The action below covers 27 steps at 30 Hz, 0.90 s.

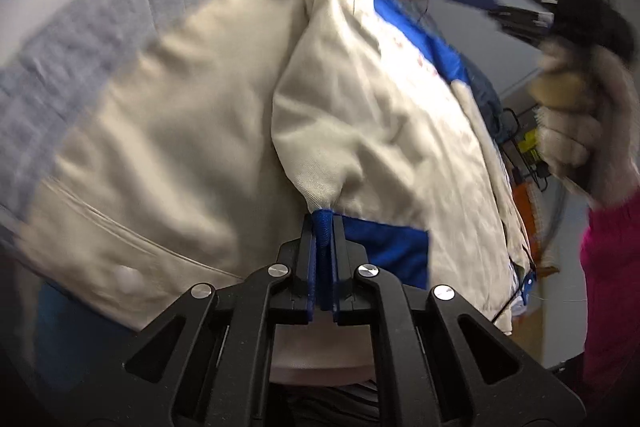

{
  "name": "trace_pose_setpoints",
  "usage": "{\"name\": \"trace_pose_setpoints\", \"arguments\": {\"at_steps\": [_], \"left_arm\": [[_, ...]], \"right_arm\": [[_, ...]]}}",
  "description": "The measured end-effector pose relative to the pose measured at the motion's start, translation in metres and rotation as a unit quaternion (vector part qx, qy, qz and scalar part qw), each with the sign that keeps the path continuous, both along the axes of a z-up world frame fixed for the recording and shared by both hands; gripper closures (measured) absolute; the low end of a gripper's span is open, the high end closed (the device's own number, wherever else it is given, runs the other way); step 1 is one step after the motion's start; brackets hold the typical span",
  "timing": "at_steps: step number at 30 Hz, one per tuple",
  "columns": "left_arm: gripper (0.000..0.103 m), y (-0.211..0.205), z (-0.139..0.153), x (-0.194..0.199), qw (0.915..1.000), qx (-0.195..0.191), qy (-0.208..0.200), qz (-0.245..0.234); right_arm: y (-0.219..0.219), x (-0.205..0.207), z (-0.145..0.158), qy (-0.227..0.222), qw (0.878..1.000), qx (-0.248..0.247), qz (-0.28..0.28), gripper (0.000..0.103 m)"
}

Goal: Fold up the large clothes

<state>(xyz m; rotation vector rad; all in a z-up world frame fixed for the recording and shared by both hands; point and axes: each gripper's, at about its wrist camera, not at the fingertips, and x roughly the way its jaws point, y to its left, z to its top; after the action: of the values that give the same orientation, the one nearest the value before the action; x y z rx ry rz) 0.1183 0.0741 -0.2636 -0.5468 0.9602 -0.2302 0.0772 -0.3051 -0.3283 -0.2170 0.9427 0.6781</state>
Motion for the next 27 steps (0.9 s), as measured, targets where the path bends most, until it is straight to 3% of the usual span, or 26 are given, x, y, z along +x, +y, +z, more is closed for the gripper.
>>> {"name": "trace_pose_setpoints", "arguments": {"at_steps": [4,7,12,20,22,23,25,27], "left_arm": [[0.1,0.014,0.033,-0.018,0.9974,0.057,-0.044,0.002],[0.1,0.023,0.04,-0.028,0.9957,0.078,-0.049,0.002],[0.1,0.022,0.027,-0.036,0.9966,0.073,-0.034,-0.015],[0.1,0.011,0.017,-0.032,0.9972,0.059,-0.03,-0.036],[0.1,0.008,0.016,-0.032,0.9968,0.061,-0.031,-0.043],[0.1,0.007,0.016,-0.032,0.9966,0.062,-0.031,-0.045],[0.1,0.011,0.018,-0.033,0.9968,0.058,-0.03,-0.046],[0.1,0.02,0.02,-0.037,0.9975,0.053,-0.028,-0.036]], "right_arm": [[0.036,0.023,-0.004,-0.01,0.999,-0.027,0.025,0.069],[0.06,0.049,-0.014,-0.003,0.999,-0.046,0.021,0.069],[0.098,0.088,-0.047,0.004,0.996,-0.089,0.008,0.069],[0.155,0.14,-0.106,0.006,0.981,-0.192,0.0,0.069],[0.161,0.145,-0.116,0.008,0.978,-0.207,-0.002,0.078],[0.162,0.147,-0.119,0.008,0.978,-0.21,-0.002,0.098],[0.162,0.15,-0.116,0.011,0.98,-0.198,-0.013,0.1],[0.158,0.152,-0.1,0.01,0.988,-0.154,-0.021,0.1]]}}
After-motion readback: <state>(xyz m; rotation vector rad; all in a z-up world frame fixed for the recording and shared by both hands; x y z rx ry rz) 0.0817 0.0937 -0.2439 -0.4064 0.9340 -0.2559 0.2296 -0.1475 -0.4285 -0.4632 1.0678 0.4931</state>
